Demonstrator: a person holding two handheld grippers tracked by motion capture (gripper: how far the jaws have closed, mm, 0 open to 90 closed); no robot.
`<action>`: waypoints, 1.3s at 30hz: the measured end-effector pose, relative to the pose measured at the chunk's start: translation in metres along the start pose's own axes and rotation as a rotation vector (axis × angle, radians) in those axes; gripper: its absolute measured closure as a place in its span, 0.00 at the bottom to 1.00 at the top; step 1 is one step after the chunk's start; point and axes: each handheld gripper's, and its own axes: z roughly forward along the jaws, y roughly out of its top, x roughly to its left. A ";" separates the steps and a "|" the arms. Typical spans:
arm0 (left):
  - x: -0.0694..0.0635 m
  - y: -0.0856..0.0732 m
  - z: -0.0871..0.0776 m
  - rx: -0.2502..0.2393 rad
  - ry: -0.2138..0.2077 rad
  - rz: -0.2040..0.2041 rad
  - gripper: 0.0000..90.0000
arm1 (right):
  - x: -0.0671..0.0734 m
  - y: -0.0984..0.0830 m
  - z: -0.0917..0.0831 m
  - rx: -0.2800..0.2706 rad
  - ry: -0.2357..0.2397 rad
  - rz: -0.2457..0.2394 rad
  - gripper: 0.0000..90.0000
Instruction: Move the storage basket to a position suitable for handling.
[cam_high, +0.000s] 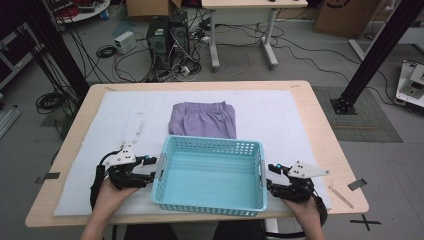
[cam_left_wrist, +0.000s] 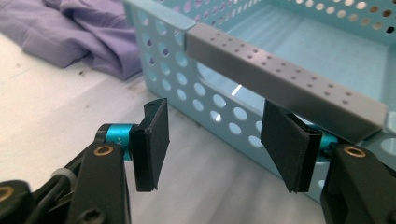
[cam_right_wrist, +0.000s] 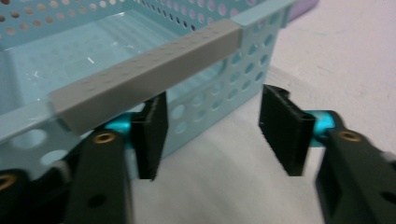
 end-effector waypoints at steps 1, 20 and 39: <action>0.002 -0.001 -0.003 0.006 0.013 -0.009 0.43 | -0.001 0.000 -0.001 0.007 -0.016 0.012 0.44; -0.050 -0.014 -0.049 -0.233 0.036 -0.006 0.33 | 0.057 -0.014 -0.057 -0.240 -0.035 0.094 0.25; -0.048 0.010 -0.005 -0.101 0.022 -0.113 0.33 | 0.058 0.009 -0.013 -0.033 -0.072 0.234 0.40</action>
